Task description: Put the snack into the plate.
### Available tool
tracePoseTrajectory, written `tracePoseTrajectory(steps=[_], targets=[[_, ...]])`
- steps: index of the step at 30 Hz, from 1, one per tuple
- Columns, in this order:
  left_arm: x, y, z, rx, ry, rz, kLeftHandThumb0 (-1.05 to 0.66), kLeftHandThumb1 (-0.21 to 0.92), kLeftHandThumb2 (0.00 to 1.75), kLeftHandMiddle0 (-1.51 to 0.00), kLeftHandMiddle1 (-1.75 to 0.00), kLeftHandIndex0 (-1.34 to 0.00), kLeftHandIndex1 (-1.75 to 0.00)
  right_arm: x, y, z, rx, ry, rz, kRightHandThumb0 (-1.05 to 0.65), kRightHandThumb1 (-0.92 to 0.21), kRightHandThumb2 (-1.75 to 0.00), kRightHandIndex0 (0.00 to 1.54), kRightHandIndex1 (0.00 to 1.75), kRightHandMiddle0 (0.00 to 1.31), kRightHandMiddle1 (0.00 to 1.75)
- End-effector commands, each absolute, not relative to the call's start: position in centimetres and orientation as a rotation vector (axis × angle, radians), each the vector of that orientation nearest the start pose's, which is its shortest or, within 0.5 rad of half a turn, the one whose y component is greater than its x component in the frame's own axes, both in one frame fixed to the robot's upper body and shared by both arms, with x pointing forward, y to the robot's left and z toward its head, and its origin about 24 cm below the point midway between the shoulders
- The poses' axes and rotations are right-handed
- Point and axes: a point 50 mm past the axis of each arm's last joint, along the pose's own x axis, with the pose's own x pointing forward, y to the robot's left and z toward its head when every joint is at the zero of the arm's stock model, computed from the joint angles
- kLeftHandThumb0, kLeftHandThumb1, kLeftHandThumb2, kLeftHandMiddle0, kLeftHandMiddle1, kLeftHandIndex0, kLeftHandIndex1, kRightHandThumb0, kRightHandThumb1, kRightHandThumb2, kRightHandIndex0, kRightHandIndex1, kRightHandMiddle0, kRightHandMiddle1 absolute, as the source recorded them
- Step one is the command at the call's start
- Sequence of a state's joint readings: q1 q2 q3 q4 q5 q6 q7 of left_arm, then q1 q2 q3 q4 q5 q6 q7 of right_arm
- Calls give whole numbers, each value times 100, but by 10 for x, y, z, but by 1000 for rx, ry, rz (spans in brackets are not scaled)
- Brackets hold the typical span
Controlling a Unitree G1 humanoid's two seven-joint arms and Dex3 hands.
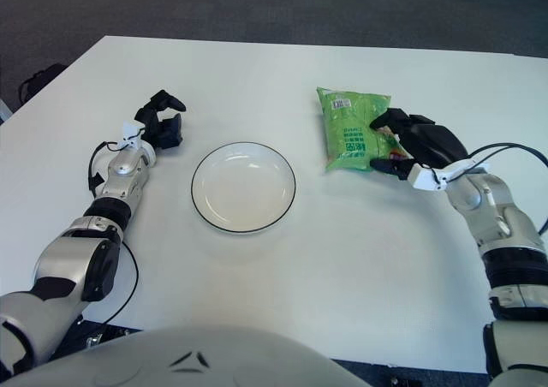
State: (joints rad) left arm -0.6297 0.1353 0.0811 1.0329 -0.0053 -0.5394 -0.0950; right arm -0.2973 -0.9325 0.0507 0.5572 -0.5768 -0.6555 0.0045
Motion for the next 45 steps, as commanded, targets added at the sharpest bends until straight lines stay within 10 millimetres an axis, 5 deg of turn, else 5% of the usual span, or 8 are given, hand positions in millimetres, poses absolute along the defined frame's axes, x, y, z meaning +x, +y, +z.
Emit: tracePoseTrajectory(steps=[1,13,24,45], targets=[[329,156,7,129,24,-125,-43,46,113,-122,-175,-50,-175,284,-321,121,-1523,-196,305,-59,-91,-65,21,92,0,111],[329,155,8,154,25,-134,-44,45,115,-121,-175,-51,-175,290,-320,126,-1536,-278,179,-51,-76,-80,21,94,0,119],[329,155,8,157,26,-139,-44,44,116,-120,-175,-51,-175,293,-306,131,-1458,-308,57,-60,-91,-70,21,106,0,122],[329,152,7,156,30,-133,-44,44,116,-122,-175,-52,-175,303,-296,144,-1359,-316,7,-67,-92,-75,18,110,0,120]])
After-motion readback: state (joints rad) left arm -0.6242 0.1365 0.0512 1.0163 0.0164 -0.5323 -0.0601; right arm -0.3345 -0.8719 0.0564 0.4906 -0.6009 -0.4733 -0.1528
